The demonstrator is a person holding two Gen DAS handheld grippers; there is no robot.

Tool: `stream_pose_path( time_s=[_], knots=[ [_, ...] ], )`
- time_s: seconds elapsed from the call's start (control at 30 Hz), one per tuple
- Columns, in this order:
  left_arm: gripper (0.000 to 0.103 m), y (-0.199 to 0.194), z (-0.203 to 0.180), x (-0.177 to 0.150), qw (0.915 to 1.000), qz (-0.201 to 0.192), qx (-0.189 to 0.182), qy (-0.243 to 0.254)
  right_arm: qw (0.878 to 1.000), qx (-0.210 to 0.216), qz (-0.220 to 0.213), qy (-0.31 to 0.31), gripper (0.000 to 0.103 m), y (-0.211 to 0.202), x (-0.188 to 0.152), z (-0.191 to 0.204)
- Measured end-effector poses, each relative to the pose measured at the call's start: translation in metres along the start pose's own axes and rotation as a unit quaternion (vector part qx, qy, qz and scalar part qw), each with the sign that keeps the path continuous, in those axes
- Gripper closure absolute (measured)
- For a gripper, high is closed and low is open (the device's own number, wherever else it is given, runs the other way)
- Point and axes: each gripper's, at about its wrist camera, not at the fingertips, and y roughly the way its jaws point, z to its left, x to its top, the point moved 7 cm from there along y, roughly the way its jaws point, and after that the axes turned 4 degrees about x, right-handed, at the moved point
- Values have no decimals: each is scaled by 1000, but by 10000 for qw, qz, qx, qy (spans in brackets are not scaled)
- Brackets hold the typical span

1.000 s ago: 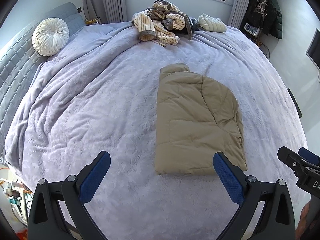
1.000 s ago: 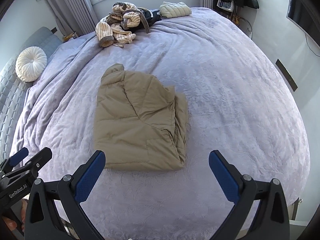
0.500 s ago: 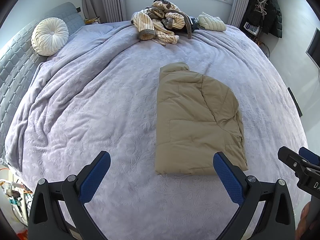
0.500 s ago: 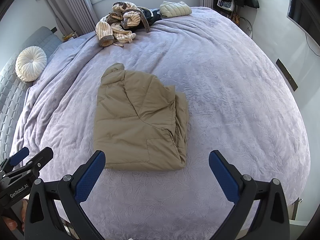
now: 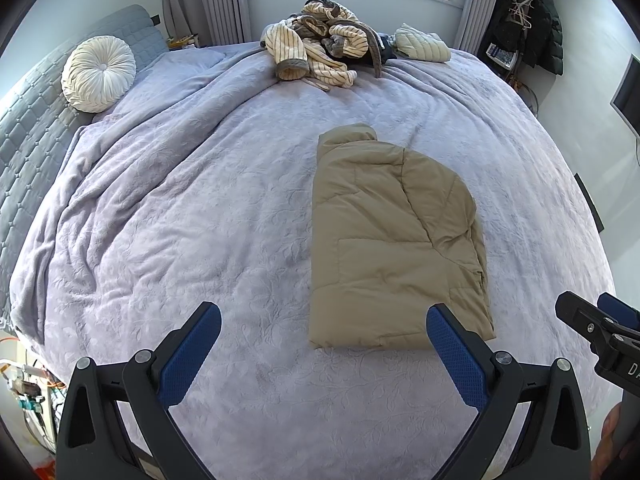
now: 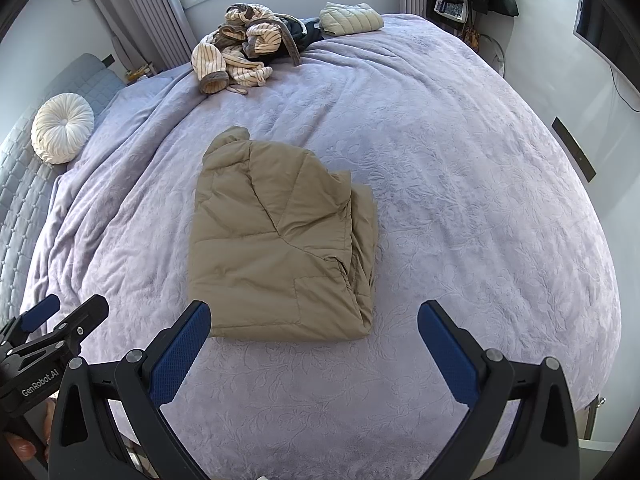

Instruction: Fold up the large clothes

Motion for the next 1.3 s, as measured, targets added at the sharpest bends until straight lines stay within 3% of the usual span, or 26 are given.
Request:
stream_pose_path(
  time_s=[1.3],
  knots=[
    [0, 0, -1, -1, 10000, 6, 2, 18, 10000, 19, 6, 8, 0, 1, -1, 0]
  ],
)
